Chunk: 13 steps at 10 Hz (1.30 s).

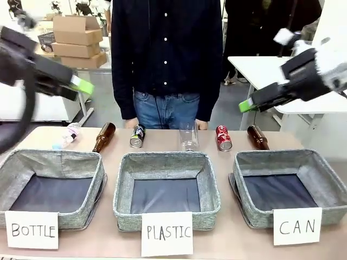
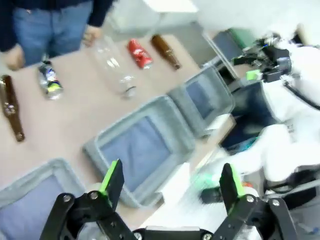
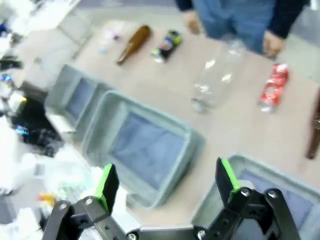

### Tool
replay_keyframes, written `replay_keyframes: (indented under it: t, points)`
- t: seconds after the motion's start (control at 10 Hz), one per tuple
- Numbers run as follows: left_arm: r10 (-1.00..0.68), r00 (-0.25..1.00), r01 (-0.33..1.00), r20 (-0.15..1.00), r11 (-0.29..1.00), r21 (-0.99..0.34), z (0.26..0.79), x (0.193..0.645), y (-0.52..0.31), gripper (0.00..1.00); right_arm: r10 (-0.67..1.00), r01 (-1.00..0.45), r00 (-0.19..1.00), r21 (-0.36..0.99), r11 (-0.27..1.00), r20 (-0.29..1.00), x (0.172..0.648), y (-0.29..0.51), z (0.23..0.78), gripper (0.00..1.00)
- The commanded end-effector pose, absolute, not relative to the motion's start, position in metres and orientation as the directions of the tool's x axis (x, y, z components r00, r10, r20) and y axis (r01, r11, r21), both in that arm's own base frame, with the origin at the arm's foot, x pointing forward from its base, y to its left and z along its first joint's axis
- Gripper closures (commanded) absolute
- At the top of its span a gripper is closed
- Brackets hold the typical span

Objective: Sort the can waste into the basket.
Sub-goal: Pick up the can waste from the table and place it in the right Fabric basket.

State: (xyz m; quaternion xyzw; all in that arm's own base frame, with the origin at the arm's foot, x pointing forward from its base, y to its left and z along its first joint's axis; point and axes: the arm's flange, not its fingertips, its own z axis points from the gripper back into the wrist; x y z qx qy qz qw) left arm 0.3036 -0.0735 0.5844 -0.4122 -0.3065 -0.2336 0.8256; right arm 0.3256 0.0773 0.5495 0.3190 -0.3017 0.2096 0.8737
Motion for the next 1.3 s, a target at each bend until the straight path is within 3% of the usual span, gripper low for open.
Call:
replay_keyframes:
  t: [0.0,0.1,0.3,0.4,0.5,1.2]
  points:
    - [0.202,0.868,0.366,0.454,0.360,-0.858,0.557,0.302,-0.012,0.00,-0.190,-0.296,0.903,0.878,0.376,0.385,0.321,0.023,0.554,0.00]
    - [0.262,0.870,0.334,0.419,0.313,-0.889,0.543,0.306,0.016,0.00,-0.290,-0.267,0.884,0.905,0.330,0.367,0.314,0.003,0.549,0.00]
    - [0.296,0.896,0.281,0.330,0.196,-0.939,0.519,0.326,0.037,0.00,-0.315,-0.297,0.859,0.894,0.335,0.404,0.314,-0.002,0.542,0.00]
    - [0.326,0.917,0.178,0.232,0.189,-0.966,0.509,0.345,0.034,0.00,-0.133,-0.403,0.858,0.811,0.425,0.496,0.314,-0.004,0.555,0.00]
    - [0.275,0.884,0.321,0.379,0.232,-0.918,0.540,0.320,0.055,0.00,-0.133,-0.403,0.858,0.811,0.425,0.496,0.314,-0.004,0.555,0.00]
    - [0.275,0.884,0.321,0.379,0.232,-0.918,0.540,0.320,0.055,0.00,-0.133,-0.403,0.858,0.811,0.425,0.496,0.314,-0.004,0.555,0.00]
